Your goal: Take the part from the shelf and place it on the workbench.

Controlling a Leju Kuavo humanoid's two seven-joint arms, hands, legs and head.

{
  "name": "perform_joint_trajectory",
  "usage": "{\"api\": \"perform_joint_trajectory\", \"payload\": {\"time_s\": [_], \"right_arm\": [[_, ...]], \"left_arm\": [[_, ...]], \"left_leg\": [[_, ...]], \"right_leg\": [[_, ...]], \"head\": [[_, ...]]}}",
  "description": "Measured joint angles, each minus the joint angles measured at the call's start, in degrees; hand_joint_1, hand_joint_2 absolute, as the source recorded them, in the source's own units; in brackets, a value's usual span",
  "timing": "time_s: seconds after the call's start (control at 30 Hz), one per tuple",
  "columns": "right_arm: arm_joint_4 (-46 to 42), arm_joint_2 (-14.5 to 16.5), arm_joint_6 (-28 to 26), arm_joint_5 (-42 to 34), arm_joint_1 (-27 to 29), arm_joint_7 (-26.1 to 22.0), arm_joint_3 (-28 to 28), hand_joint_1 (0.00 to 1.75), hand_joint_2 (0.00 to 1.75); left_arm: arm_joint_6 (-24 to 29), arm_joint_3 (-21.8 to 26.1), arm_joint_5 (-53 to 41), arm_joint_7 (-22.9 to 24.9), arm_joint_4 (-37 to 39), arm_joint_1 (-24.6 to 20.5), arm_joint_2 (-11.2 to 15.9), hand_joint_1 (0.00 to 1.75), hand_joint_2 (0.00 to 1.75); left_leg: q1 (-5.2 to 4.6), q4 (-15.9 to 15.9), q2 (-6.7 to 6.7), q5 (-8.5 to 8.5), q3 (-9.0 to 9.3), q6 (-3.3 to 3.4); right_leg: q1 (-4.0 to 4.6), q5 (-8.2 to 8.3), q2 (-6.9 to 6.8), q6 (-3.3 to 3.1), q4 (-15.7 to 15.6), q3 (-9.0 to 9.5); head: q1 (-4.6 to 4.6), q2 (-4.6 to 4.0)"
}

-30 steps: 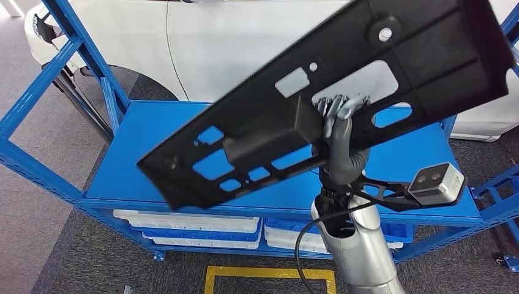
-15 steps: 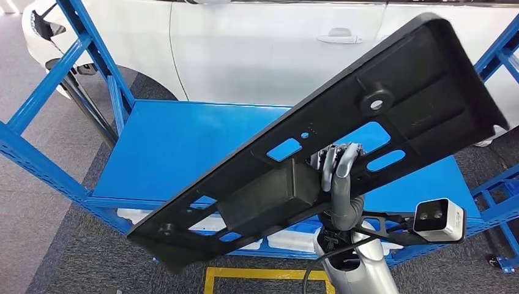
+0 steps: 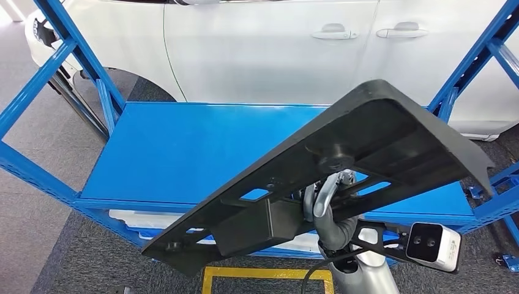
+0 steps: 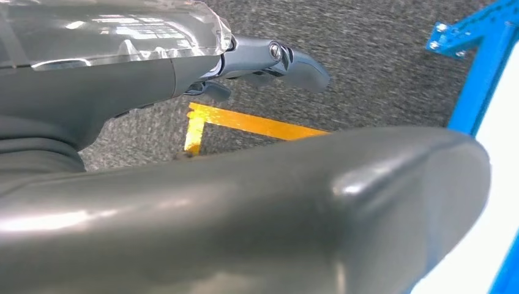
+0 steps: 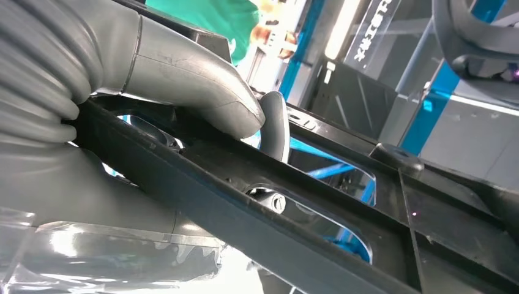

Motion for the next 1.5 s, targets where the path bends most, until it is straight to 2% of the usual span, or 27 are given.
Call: {"api": "perform_joint_trajectory", "payload": {"time_s": [0.03, 0.07, 0.1, 0.2, 0.23, 0.33, 0.4, 0.5, 0.53, 0.57, 0.6, 0.67, 0.73, 0.83, 0.87, 0.93, 1.0, 1.03, 1.07, 1.13, 1.17, 1.23, 1.27, 1.33, 1.4, 1.43, 1.5], "right_arm": [[-0.08, 0.02, -0.48, 0.26, -0.14, 0.00, -0.25, 1.71, 1.75], [-0.14, 0.02, -0.96, 0.46, -0.25, 0.00, -0.48, 1.71, 1.75], [-0.22, 0.02, -1.36, 0.60, -0.37, 0.00, -0.68, 1.71, 1.75], [-0.69, 0.02, -1.77, 0.73, -0.94, 0.00, -1.03, 1.71, 1.75], [-0.81, 0.02, -1.77, 0.76, -1.08, 0.00, -1.08, 1.71, 1.75], [-0.96, 0.03, -1.77, 0.84, -1.20, -0.01, -1.21, 1.71, 1.75], [-1.04, 0.02, -1.78, 0.86, -1.35, -0.02, -1.39, 1.71, 1.75], [-1.08, -0.01, -1.85, 0.86, -1.49, -0.02, -1.60, 1.71, 1.75], [-1.08, -0.01, -1.86, 0.86, -1.48, -0.02, -1.64, 1.71, 1.75], [-1.08, -0.01, -1.86, 0.86, -1.49, -0.02, -1.68, 1.71, 1.75], [-1.08, -0.01, -1.86, 0.86, -1.50, -0.02, -1.72, 1.71, 1.75], [-1.09, -0.01, -1.86, 0.86, -1.64, -0.02, -1.77, 1.71, 1.75], [-1.17, -0.01, -1.87, 0.87, -1.79, -0.02, -1.79, 1.71, 1.75], [-1.25, 0.02, -1.95, 0.95, -1.94, -0.02, -1.87, 1.71, 1.75], [-1.26, 0.05, -1.94, 0.94, -1.98, -0.02, -1.89, 1.71, 1.75], [-1.34, 0.25, -1.84, 0.81, -2.02, -0.02, -1.93, 1.71, 1.75], [-1.40, 0.44, -1.66, 0.68, -2.00, -0.02, -1.94, 1.71, 1.75], [-1.40, 0.48, -1.50, 0.68, -1.95, -0.02, -1.94, 1.71, 1.75], [-1.40, 0.48, -1.23, 0.68, -1.92, -0.02, -1.97, 1.71, 1.75], [-1.42, 0.55, -0.15, 0.61, -1.89, -0.02, -2.26, 1.71, 1.75], [-1.44, 0.68, 0.43, 0.55, -1.94, -0.02, -2.54, 1.71, 1.75], [-1.49, 0.93, 0.78, 0.62, -1.84, -0.02, -3.21, 1.71, 1.75], [-1.50, 0.99, 0.56, 0.81, -1.61, -0.02, -3.57, 1.71, 1.75], [-1.47, 0.92, 0.77, 1.35, -0.71, -0.02, -4.67, 1.71, 1.75], [-1.43, 0.86, 1.94, 1.72, 0.14, -0.02, -6.27, 1.71, 1.75], [-1.38, 0.84, 2.42, 1.85, 0.41, -0.02, -7.02, 1.71, 1.75], [-1.17, 0.83, 2.87, 2.14, 0.77, -0.02, -8.11, 1.71, 1.75]], "left_arm": [[-0.02, -0.04, 0.03, 0.30, 0.00, 0.04, 0.00, 0.00, 0.00], [-0.02, -0.06, 0.08, 0.58, 0.00, 0.09, 0.00, 0.00, 0.00], [-0.03, -0.08, 0.12, 0.80, 0.00, 0.13, 0.00, 0.00, 0.00], [-0.04, -0.15, 0.17, 1.03, 0.00, 0.06, 0.12, 0.00, 0.00], [-0.03, -0.18, 0.17, 1.03, 0.00, 0.04, 0.17, 0.00, 0.00], [0.00, -0.24, 0.17, 1.06, 0.00, 0.19, 0.20, 0.00, 0.00], [0.00, -0.33, 0.18, 1.05, 0.00, 0.15, 0.16, 0.00, 0.00], [-0.04, -0.51, 0.19, 1.05, 0.00, 0.14, 0.15, 0.00, 0.00], [-0.05, -0.54, 0.18, 1.06, 0.00, 0.17, 0.15, 0.00, 0.00], [-0.06, -0.56, 0.18, 1.06, 0.00, 0.19, 0.15, 0.00, 0.00], [-0.07, -0.57, 0.17, 1.06, 0.00, 0.20, 0.14, 0.00, 0.00], [-0.08, -0.60, 0.18, 1.06, 0.00, 0.19, 0.11, 0.00, 0.00], [-0.09, -0.61, 0.18, 1.07, 0.00, 0.20, 0.11, 0.00, 0.00], [-0.02, -0.61, 0.48, 1.34, 0.00, 0.28, 0.16, 0.00, 0.00], [0.04, -0.61, 0.71, 1.53, 0.00, 0.37, 0.22, 0.00, 0.00], [0.16, -0.55, 1.26, 1.84, 0.00, 0.86, 0.34, 0.00, 0.00], [0.19, -0.42, 1.64, 1.93, 0.00, 1.69, 0.37, 0.00, 0.00], [0.20, -0.34, 1.73, 1.96, 0.00, 2.10, 0.38, 0.00, 0.00], [0.20, -0.25, 1.77, 1.99, 0.00, 2.42, 0.40, 0.00, 0.00], [0.30, -0.10, 1.66, 2.13, 0.00, 2.78, 0.42, 0.00, 0.00], [0.66, -0.06, 1.49, 2.74, 0.00, 2.83, 0.46, 0.00, 0.00], [2.74, 0.00, 0.74, 7.04, 0.00, 2.91, 0.59, 0.00, 0.00], [4.20, 0.05, 0.31, 10.16, 0.00, 3.03, 0.65, 0.00, 0.00], [6.55, 0.26, -0.28, 15.24, 0.00, 3.71, 0.68, 0.00, 0.00], [7.63, 0.49, -0.40, 17.02, 0.00, 4.35, 0.67, 0.00, 0.00], [7.99, 0.58, -0.34, 17.38, 0.00, 4.51, 0.63, 0.00, 0.00], [8.45, 0.78, -0.16, 17.62, 0.00, 4.62, 0.52, 0.00, 0.00]], "left_leg": [[-0.01, 2.17, 0.00, -0.65, -0.75, 0.04], [-0.02, 2.06, 0.00, -0.14, -0.37, 0.20], [-0.06, -0.56, 0.00, 1.40, 1.24, 0.49], [-0.52, -12.43, 0.01, 5.93, 7.76, 1.65], [-0.73, -14.16, 0.00, 6.39, 8.55, 1.89], [-0.83, -15.01, 0.07, 7.43, 8.21, 2.47], [-0.51, -15.70, 0.28, 8.65, 7.57, 3.13], [-0.50, -15.74, 0.47, 10.07, 5.69, 3.58], [-0.52, -15.59, 0.51, 10.49, 4.99, 3.56], [-0.53, -15.38, 0.54, 10.88, 4.28, 3.50], [-0.53, -15.12, 0.54, 11.23, 3.58, 3.40], [-0.55, -14.41, 0.52, 11.81, 2.28, 3.04], [-0.62, -13.92, 0.49, 12.41, 1.53, 2.47], [-0.63, -14.18, 0.42, 13.65, 1.23, 1.41], [-0.56, -13.94, 0.37, 13.26, 0.91, 1.09], [-0.36, -10.46, 0.28, 9.25, -0.49, 0.54], [-0.16, -3.27, 0.28, 3.45, -2.31, 0.01], [-0.11, -0.13, 0.28, 2.08, -2.70, -0.17], [-0.11, 1.62, 0.28, 2.06, -2.42, -0.27], [-0.12, -0.56, 0.28, 4.71, 0.91, -0.13], [-0.14, -4.32, 0.25, 5.73, 4.03, 0.12], [-0.43, -12.61, 0.18, 5.54, 9.98, 0.78], [-0.61, -15.17, 0.14, 4.96, 11.64, 1.10], [-0.79, -16.35, 0.17, 5.19, 11.77, 1.80], [-0.62, -16.68, 0.47, 6.52, 10.85, 2.72], [-0.50, -16.85, 0.60, 7.35, 10.10, 3.12], [-0.58, -16.75, 0.70, 8.81, 8.24, 3.54]], "right_leg": [[0.14, 0.11, -0.02, -0.08, 0.01, -0.15], [0.28, 0.22, -0.02, -0.12, 0.01, -0.26], [0.41, 0.34, -0.01, -0.10, 0.01, -0.32], [0.71, 0.78, 0.06, 0.32, 0.05, -0.48], [0.71, 0.99, 0.06, 0.62, 0.06, -0.58], [0.64, 1.50, 0.07, 1.73, -0.06, -0.92], [0.62, -1.00, 0.12, 2.30, 2.11, -1.94], [0.33, -8.20, 0.10, 2.89, 12.07, -5.04], [0.27, -9.11, 0.09, 3.06, 14.55, -5.38], [0.20, -8.80, 0.09, 3.17, 15.15, -4.79], [0.13, -7.57, 0.08, 3.22, 13.76, -3.20], [0.05, -5.23, 0.07, 3.02, 6.20, 2.22], [0.31, -4.83, 0.09, 2.45, 0.42, 5.72], [0.55, -4.19, 0.05, 1.29, -0.74, 5.40], [0.44, -3.61, -0.05, 0.86, -0.86, 4.98], [0.20, -2.26, -0.23, 0.14, -1.12, 3.81], [0.20, -1.03, -0.24, -0.20, -1.09, 2.28], [0.23, -0.43, -0.23, -0.19, -1.06, 1.51], [0.25, 0.15, -0.24, -0.12, -1.00, 0.73], [0.29, 1.27, -0.26, 0.14, -0.86, -0.80], [0.31, 1.78, -0.30, 0.31, -0.75, -1.41], [0.42, 2.71, -0.35, 0.84, -0.64, -2.06], [0.43, 3.13, -0.38, 1.18, -0.69, -2.10], [0.40, 4.01, -0.39, 1.96, -1.02, -2.04], [0.27, 2.44, -0.18, 2.55, 0.06, -2.82], [0.22, 0.08, -0.09, 2.78, 2.00, -3.62], [0.06, -5.94, -0.02, 3.09, 8.95, -5.60]], "head": [[0.00, 0.00], [0.00, 0.00], [0.00, 0.00], [0.00, 0.00], [0.00, 0.00], [0.00, 0.00], [0.01, 0.00], [0.02, 0.00], [0.01, 0.00], [0.01, 0.00], [0.01, 0.00], [0.01, 0.00], [0.00, 0.00], [0.01, 0.00], [0.01, 0.00], [0.01, 0.00], [0.00, 0.00], [0.00, 0.00], [0.00, 0.00], [0.00, 0.00], [0.00, 0.00], [0.01, 0.00], [0.01, 0.00], [0.01, 0.00], [0.01, 0.00], [0.02, 0.00], [0.01, 0.00]]}}
